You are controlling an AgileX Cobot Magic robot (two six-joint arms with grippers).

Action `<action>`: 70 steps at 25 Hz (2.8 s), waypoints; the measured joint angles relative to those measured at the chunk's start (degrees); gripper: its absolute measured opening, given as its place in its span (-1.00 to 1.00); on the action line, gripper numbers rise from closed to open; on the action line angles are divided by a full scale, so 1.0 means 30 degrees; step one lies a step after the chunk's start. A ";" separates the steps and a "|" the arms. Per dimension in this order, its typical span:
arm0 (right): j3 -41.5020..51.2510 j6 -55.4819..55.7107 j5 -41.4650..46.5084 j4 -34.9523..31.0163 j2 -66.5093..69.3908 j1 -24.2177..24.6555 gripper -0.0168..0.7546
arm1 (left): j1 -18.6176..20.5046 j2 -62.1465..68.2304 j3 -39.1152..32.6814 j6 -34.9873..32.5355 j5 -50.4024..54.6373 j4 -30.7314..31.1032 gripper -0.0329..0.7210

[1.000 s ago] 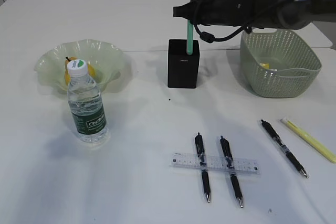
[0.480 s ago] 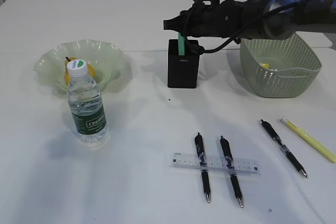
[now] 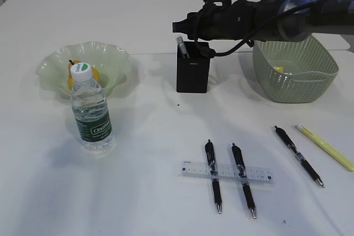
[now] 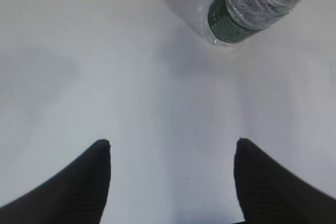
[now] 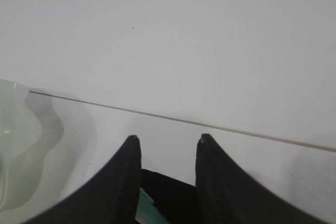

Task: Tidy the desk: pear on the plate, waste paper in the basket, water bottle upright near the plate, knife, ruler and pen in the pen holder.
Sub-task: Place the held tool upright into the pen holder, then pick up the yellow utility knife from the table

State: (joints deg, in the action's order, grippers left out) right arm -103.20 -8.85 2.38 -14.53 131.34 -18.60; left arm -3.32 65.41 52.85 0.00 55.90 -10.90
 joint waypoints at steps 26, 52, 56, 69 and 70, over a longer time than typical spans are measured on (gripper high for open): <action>0.0000 0.0213 1.5579 0.1719 -0.7184 0.1511 -0.25 | 0.0000 0.0000 0.0000 0.0000 0.0069 0.0000 0.47; 0.7767 -0.0524 1.8634 0.7134 -1.0536 0.4101 -0.25 | 0.0000 0.0000 0.0000 0.0000 0.0958 0.0000 0.47; 0.7936 -0.0817 1.8508 0.7541 -1.0346 0.4427 -0.25 | 0.0000 0.0000 0.0000 0.0000 0.0998 0.0000 0.47; 0.7969 -0.3495 1.8508 0.5373 -0.7494 0.5662 -0.25 | 0.0000 0.0000 0.0000 0.0000 0.1035 0.0217 0.46; 0.7969 -0.3645 1.8469 0.5344 -0.7251 0.5711 -0.25 | 0.0000 0.0000 0.0000 0.0000 0.1035 0.0217 0.46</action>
State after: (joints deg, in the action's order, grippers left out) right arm -79.29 -19.79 57.78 1.51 109.58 -1.46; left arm -3.32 65.41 52.85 0.00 59.01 -10.25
